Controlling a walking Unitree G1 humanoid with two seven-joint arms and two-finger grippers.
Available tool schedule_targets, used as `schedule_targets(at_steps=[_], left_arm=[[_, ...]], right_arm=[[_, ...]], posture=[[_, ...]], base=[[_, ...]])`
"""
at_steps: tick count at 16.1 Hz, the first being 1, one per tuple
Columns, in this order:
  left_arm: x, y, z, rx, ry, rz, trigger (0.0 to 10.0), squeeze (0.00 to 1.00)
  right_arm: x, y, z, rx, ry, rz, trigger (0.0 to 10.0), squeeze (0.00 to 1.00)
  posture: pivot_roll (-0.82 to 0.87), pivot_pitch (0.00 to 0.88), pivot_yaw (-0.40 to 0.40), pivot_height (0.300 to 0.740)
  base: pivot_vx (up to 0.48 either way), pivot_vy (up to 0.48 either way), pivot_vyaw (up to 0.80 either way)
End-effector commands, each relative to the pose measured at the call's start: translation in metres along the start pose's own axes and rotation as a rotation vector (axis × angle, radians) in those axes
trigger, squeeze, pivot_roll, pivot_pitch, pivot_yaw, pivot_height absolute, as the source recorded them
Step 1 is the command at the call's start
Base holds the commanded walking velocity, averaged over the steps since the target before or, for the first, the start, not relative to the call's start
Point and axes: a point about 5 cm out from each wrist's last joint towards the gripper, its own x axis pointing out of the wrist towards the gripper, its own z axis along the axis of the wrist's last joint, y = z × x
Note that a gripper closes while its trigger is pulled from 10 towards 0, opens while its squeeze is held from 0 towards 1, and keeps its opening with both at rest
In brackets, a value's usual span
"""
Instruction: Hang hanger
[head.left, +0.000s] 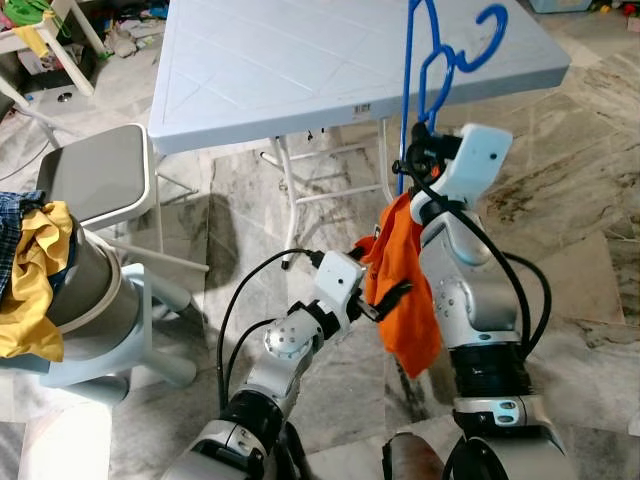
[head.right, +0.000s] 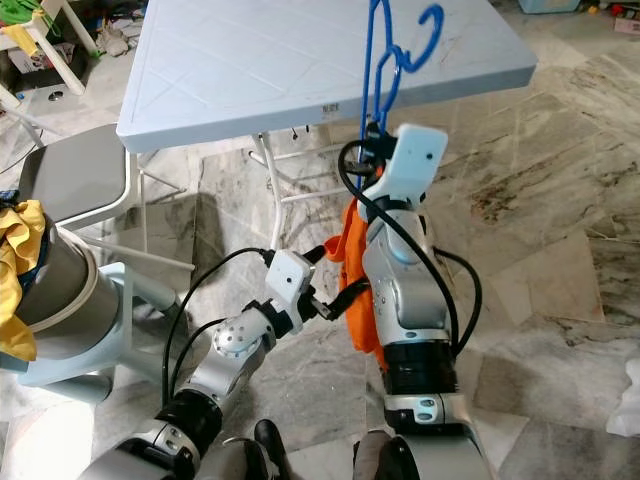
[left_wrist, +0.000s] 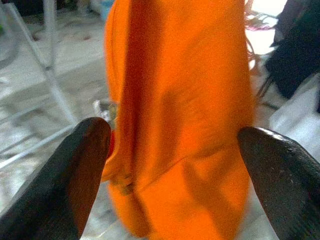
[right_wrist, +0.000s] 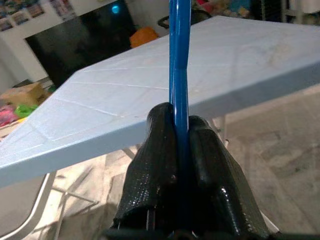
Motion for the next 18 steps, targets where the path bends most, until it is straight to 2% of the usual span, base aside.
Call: schedule_targets(at_steps=[1,2,3,5,7,13,18], left_arm=[[0.012,-0.004,0.01,0.028,-0.014,0.018,10.0,0.0],[0.013,-0.002,0.01,0.024,-0.013,0.034,9.5,0.0],[0.013,0.001,0.011,0.026,-0.016,0.051,0.0,0.0],[0.011,0.008,0.01,0.031,-0.014,0.1,0.0,0.0],[0.014,0.01,0.012,0.003,-0.017,0.133,0.0,0.0],[0.017,0.002,0.015,-0.064,-0.069,0.085,0.0,0.0],[0.013,0.01,0.019,-0.074,-0.114,0.07,0.0,0.0]], right_arm=[[-0.005,0.011,0.009,-0.006,-0.008,0.057,10.0,0.0],[-0.007,0.009,0.01,-0.012,-0.004,0.057,10.0,0.0],[-0.009,0.007,0.011,-0.02,0.004,0.053,10.0,0.0],[-0.014,0.005,0.013,-0.001,0.041,0.057,10.0,0.0],[-0.017,0.005,0.016,0.017,0.078,0.063,10.0,0.0],[-0.023,0.008,0.014,0.04,0.141,0.081,10.0,0.0],[-0.025,0.004,0.007,0.037,0.168,0.06,10.0,0.0]], posture=[[-0.4,0.227,0.101,0.74],[-0.4,0.227,0.101,0.74],[-0.41,0.226,0.103,0.74],[-0.42,0.227,0.105,0.74],[-0.43,0.229,0.109,0.74],[-0.44,0.234,0.118,0.74],[-0.41,0.234,0.124,0.74]], base=[[0.0,0.0,0.0],[0.0,0.0,0.0],[0.0,0.0,0.0],[0.0,0.0,0.0],[0.0,0.0,0.0],[0.0,0.0,0.0],[0.0,0.0,0.0]])
